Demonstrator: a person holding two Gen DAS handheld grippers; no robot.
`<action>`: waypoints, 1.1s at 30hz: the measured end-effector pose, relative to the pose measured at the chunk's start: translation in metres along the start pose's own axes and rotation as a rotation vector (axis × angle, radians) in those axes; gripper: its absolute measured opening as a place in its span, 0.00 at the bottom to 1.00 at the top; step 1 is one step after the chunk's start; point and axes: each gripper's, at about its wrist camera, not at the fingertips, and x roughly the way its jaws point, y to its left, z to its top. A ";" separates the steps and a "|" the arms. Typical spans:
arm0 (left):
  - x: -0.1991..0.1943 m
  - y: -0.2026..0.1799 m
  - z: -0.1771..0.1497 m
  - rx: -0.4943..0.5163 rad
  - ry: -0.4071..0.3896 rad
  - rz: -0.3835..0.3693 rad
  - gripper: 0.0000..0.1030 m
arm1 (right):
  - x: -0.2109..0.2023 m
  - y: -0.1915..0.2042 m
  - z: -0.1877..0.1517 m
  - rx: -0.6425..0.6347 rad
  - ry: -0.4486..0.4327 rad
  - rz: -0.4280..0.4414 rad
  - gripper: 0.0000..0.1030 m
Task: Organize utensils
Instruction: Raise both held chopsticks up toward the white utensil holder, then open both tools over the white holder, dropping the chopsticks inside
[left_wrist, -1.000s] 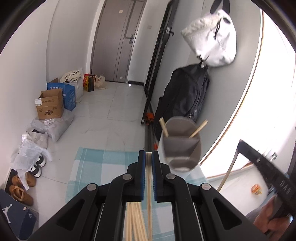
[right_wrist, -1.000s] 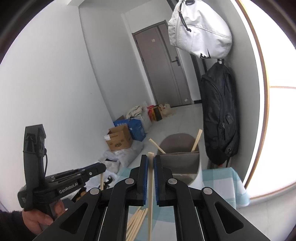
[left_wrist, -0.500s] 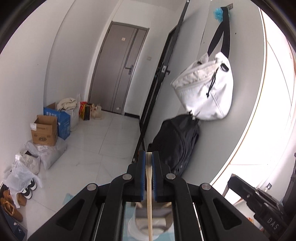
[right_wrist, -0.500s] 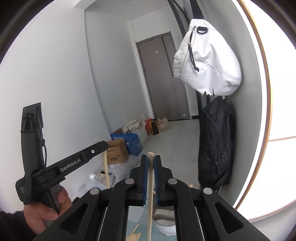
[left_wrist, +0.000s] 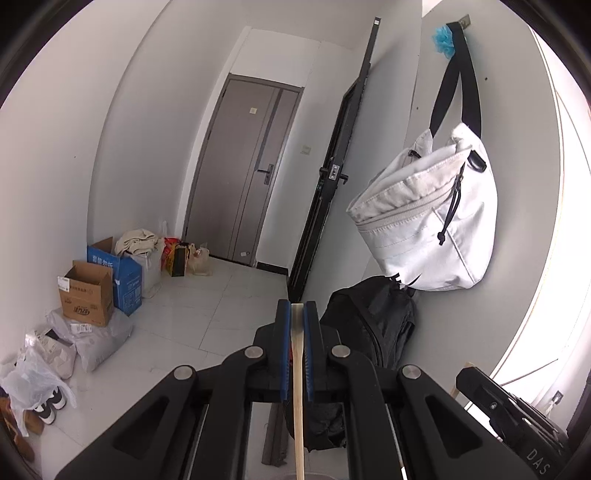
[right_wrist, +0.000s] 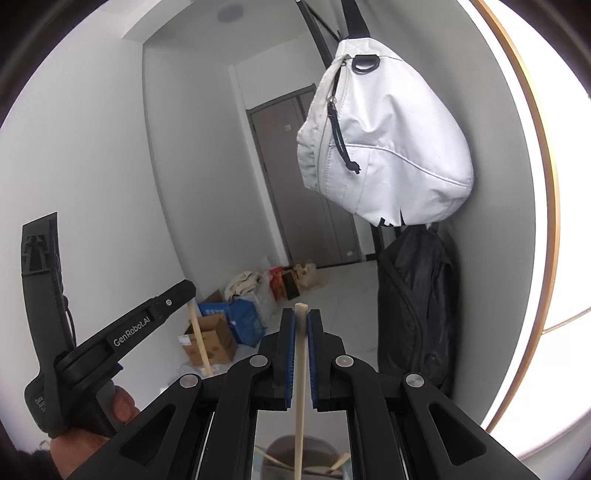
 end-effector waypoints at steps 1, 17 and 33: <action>0.005 0.001 -0.003 0.003 0.004 -0.004 0.02 | 0.006 -0.004 -0.001 0.010 0.000 -0.003 0.06; 0.054 0.007 -0.053 0.095 0.097 -0.125 0.02 | 0.062 -0.026 -0.041 0.007 0.029 0.014 0.06; 0.027 0.013 -0.059 0.115 0.161 -0.266 0.02 | 0.038 -0.021 -0.083 -0.017 0.139 0.073 0.05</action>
